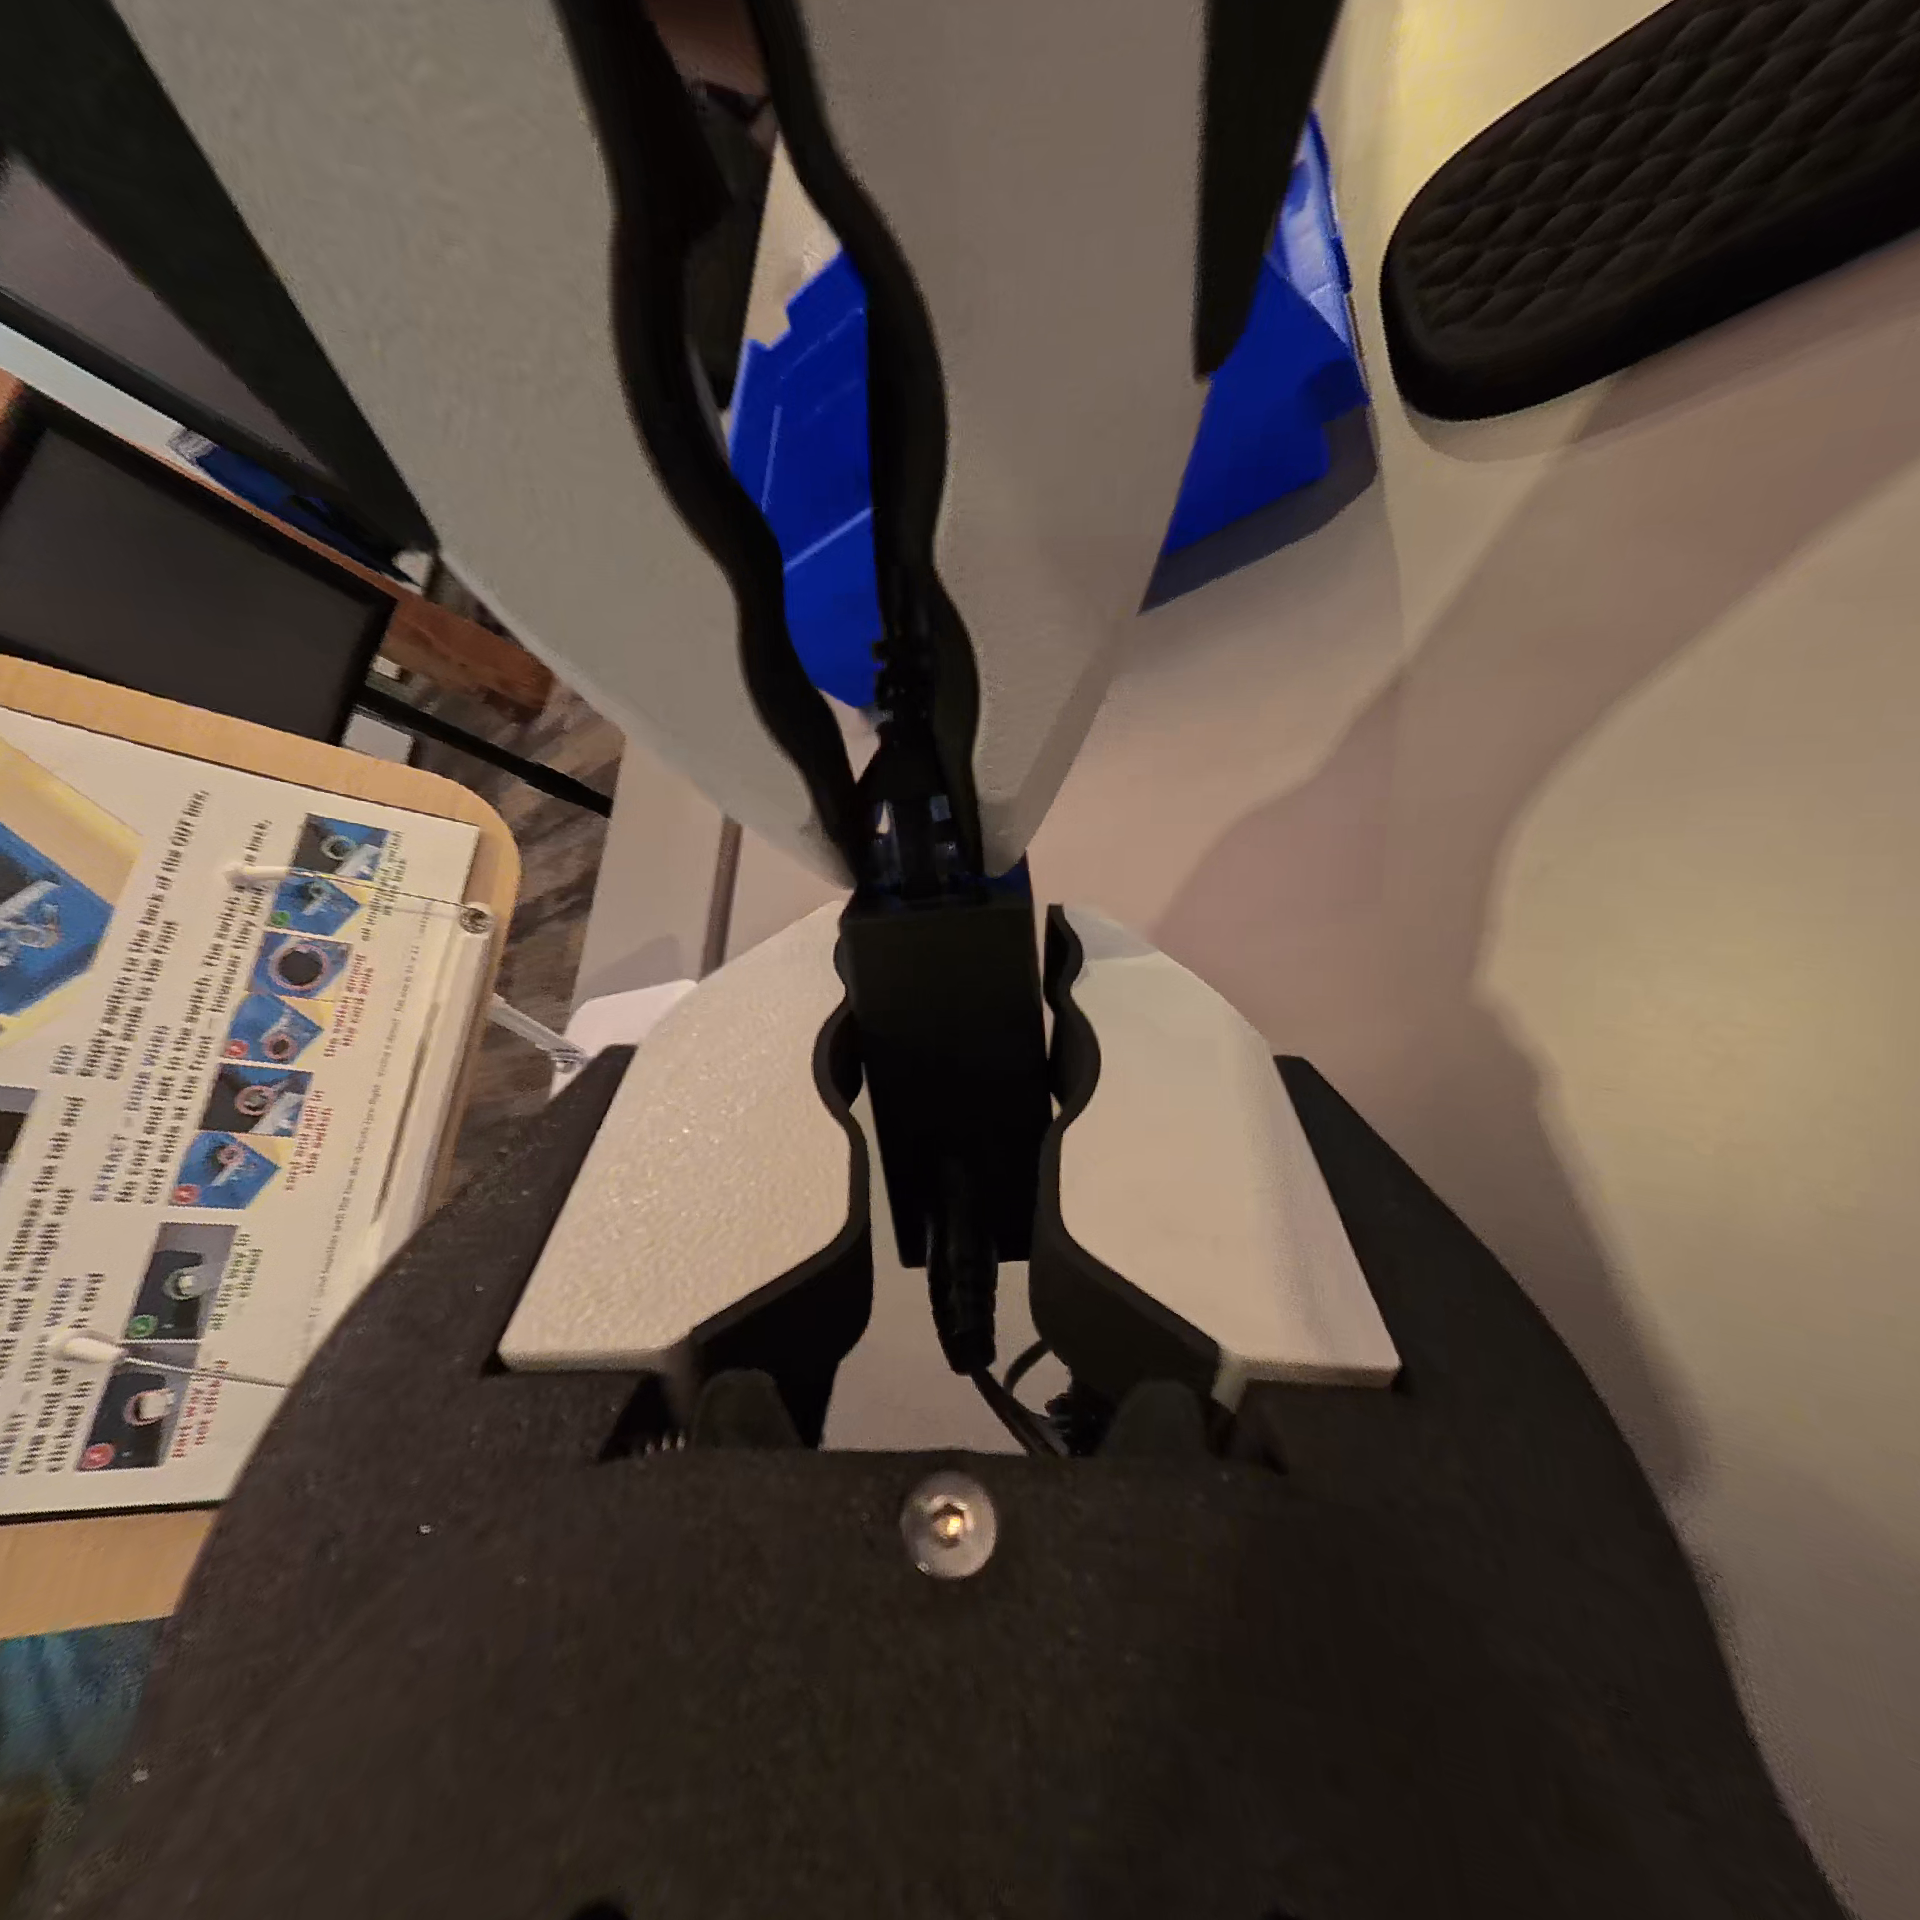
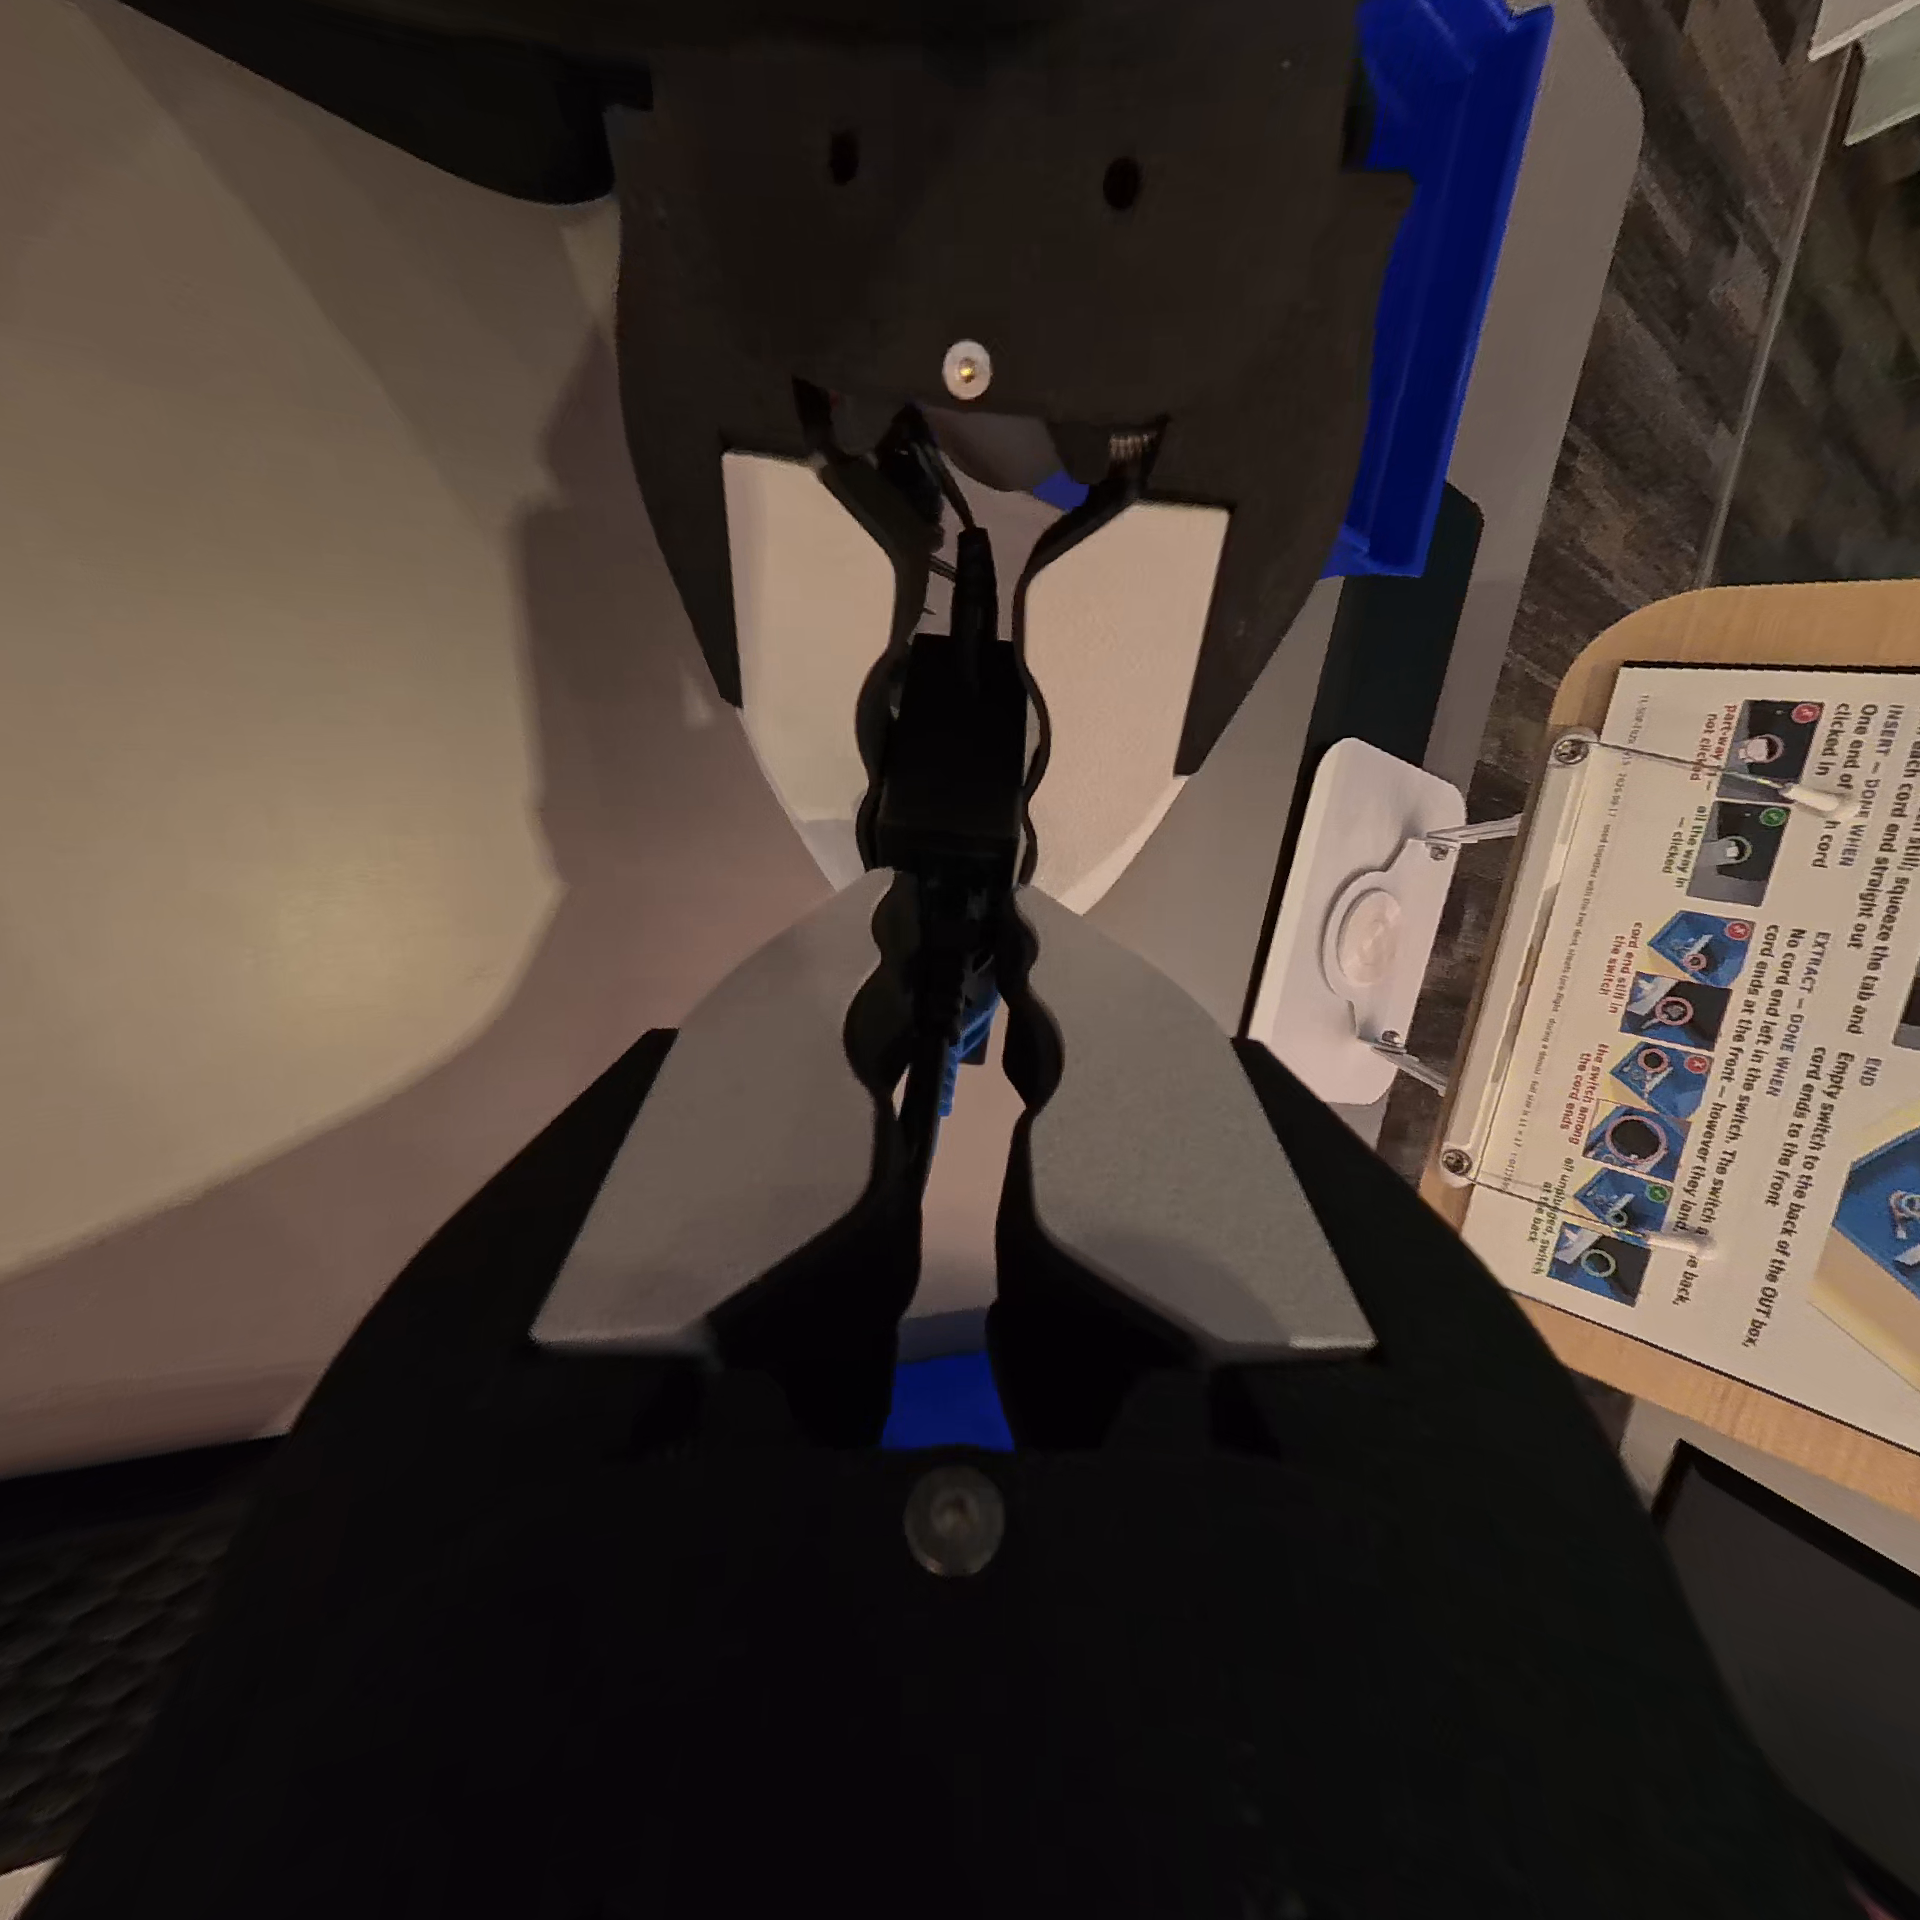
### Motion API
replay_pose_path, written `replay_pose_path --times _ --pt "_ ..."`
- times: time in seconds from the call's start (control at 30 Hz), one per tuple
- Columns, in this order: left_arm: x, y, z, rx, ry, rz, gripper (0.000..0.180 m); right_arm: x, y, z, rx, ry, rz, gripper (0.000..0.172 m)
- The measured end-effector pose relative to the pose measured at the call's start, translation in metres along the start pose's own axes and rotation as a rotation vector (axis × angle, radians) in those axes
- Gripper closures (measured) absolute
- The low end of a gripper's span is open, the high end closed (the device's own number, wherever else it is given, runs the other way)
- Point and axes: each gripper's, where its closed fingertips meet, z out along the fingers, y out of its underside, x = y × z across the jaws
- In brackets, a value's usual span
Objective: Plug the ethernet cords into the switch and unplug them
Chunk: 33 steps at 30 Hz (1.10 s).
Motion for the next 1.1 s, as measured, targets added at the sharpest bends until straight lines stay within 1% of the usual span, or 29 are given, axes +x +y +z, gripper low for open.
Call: replay_pose_path --times 0.07,0.13,0.23,0.37,0.5,0.6,0.77,0.87,0.97,1.1 --pt "-0.003 -0.003 0.001 0.019 -0.041 0.025 0.148 0.001 0.000 -0.001 0.000 -0.004 0.015 0.159" --pt "-0.003 -0.003 0.004 0.023 -0.047 0.028 0.149 0.000 0.002 0.001 -0.023 -0.003 -0.001 0.159" --pt "0.004 -0.002 0.007 0.020 0.020 -0.041 0.151 -0.004 0.006 0.002 -0.052 -0.015 -0.020 0.159" --pt "0.007 -0.006 0.009 0.045 0.040 -0.066 0.151 -0.007 0.008 -0.001 -0.086 -0.040 -0.057 0.159" --pt "0.004 -0.007 0.007 0.038 -0.003 -0.031 0.151 -0.006 0.007 -0.004 -0.099 -0.036 -0.068 0.159" --pt "0.003 -0.009 0.006 0.048 -0.003 -0.034 0.150 -0.005 0.006 -0.006 -0.107 -0.037 -0.075 0.159" --pt "0.008 -0.008 0.011 -0.011 -0.025 0.004 0.150 -0.012 0.012 -0.006 -0.183 -0.083 -0.109 0.158" --pt "0.011 -0.011 0.014 -0.008 -0.020 -0.010 0.150 -0.015 0.016 -0.009 -0.224 -0.117 -0.120 0.158" --pt "0.009 -0.015 0.012 0.018 -0.026 -0.016 0.150 -0.014 0.014 -0.013 -0.227 -0.128 -0.110 0.158" --pt "0.010 -0.017 0.011 0.001 -0.033 -0.012 0.150 -0.017 0.014 -0.015 -0.238 -0.152 -0.106 0.158"
